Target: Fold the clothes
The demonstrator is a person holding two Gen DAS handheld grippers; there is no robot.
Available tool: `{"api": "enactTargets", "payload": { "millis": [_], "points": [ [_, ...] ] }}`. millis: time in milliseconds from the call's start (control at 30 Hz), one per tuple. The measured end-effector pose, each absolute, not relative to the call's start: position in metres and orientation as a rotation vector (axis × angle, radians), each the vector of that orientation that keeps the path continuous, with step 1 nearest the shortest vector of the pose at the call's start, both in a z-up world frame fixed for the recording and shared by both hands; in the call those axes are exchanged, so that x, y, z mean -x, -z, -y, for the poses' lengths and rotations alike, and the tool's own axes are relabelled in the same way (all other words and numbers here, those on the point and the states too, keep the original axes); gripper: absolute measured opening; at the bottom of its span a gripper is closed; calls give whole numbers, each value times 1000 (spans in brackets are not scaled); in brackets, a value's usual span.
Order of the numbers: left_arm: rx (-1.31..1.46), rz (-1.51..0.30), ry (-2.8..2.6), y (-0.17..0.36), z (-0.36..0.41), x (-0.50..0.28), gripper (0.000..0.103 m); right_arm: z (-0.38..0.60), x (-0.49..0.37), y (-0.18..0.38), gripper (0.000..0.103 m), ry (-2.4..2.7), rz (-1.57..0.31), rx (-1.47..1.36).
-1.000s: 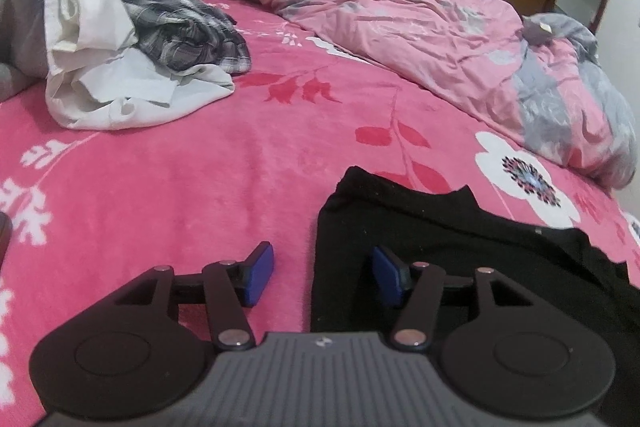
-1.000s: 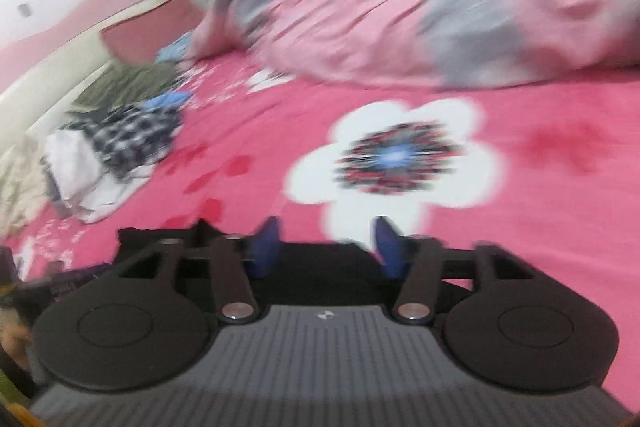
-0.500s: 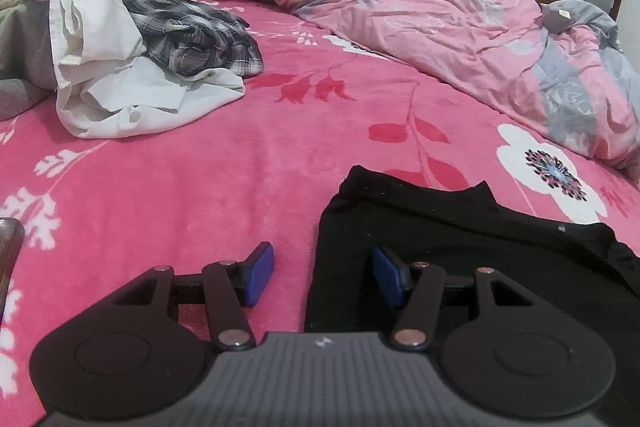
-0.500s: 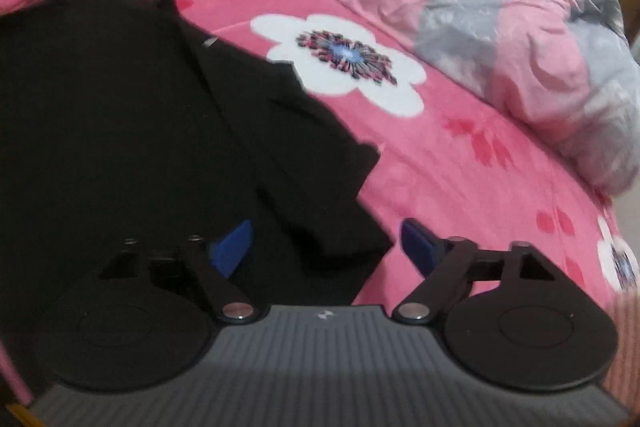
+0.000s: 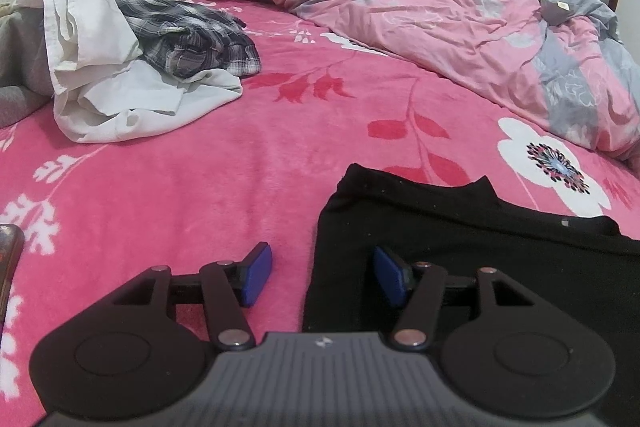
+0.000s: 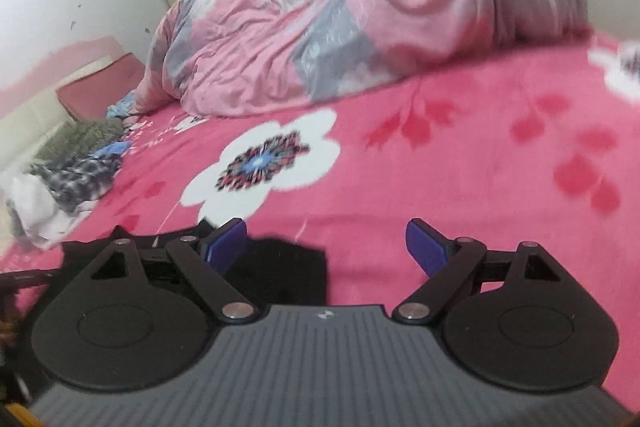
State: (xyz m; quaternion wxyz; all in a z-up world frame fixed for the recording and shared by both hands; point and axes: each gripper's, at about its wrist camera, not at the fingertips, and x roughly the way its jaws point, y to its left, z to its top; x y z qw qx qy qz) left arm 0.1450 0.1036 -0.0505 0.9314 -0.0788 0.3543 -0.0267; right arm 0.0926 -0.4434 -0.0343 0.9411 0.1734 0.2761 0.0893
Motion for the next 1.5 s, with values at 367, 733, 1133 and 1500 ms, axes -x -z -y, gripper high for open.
{"api": "enactTargets", "payload": {
  "millis": [367,733,1133,1500],
  "points": [
    [218,-727,96,39,-117,-150,58,450,-104,68,62,-253,-698,-593],
    [161,-726,204,40,-99,-192,34,449,-109,66,39,-260,-761,-614],
    [103,-678,194,37,-91,-186,11,448,-121,68,37,-264,-720,-599],
    [105,-628,195,30,-90,-178,8,431,-104,41,2,-246,-547,-488]
  ]
}}
